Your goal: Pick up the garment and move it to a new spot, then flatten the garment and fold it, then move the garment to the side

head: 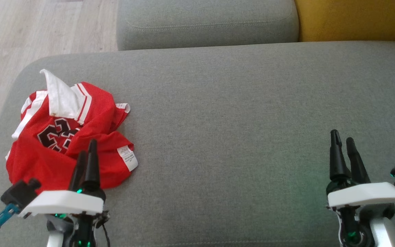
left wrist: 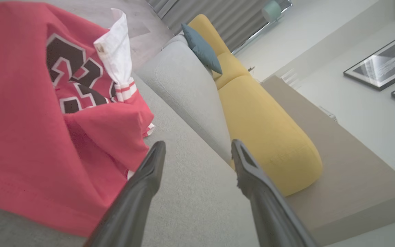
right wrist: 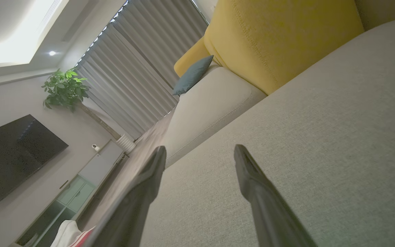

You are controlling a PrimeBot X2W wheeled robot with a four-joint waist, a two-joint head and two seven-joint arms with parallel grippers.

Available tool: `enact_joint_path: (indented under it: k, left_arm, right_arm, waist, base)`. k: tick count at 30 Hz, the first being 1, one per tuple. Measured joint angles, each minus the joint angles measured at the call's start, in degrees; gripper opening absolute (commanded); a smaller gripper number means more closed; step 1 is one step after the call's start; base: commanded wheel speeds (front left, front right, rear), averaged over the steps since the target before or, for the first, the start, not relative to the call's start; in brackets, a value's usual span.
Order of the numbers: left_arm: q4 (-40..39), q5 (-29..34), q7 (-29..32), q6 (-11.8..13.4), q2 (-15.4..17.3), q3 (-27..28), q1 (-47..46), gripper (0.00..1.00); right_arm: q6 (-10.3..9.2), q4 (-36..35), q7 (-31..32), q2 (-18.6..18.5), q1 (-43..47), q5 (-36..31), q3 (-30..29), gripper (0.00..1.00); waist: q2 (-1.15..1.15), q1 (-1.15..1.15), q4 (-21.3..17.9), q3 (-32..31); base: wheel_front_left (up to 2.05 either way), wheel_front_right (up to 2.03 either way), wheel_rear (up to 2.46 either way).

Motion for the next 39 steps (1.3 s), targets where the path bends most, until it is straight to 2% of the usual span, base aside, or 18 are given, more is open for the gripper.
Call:
enact_joint_path:
  k: [6,19,27,39]
  left_arm:
    - [0.0,5.5,-1.0,0.2,0.0,-1.7,0.1,1.0]
    - [-1.5,17.5,-3.0,2.6,0.2,-4.1,0.1,1.0]
    - [-2.1,23.9,-4.0,3.7,1.6,-6.9,0.1,1.0]
    - [-2.6,34.4,-6.5,7.3,3.8,-12.1,0.1,1.0]
  right_arm:
    - [0.0,-0.5,-0.7,0.0,0.0,-5.0,0.9,1.0]
    - [0.0,-2.2,-2.9,0.0,0.1,-16.8,1.7,1.0]
    - [0.0,-2.8,-4.1,0.0,0.1,-22.5,2.3,1.0]
    - [0.01,-4.0,-6.0,-0.1,0.1,-32.0,3.3,1.0]
  waist:
    - [0.0,0.0,-0.1,-0.1]
    - [0.0,0.0,-0.4,0.1]
    - [0.0,0.0,-0.3,0.2]
    - [0.0,0.0,-0.1,0.5]
  base:
    - [0.0,0.0,0.0]
    - [0.0,0.0,0.0]
    - [0.0,0.0,0.0]
    - [0.0,0.0,0.0]
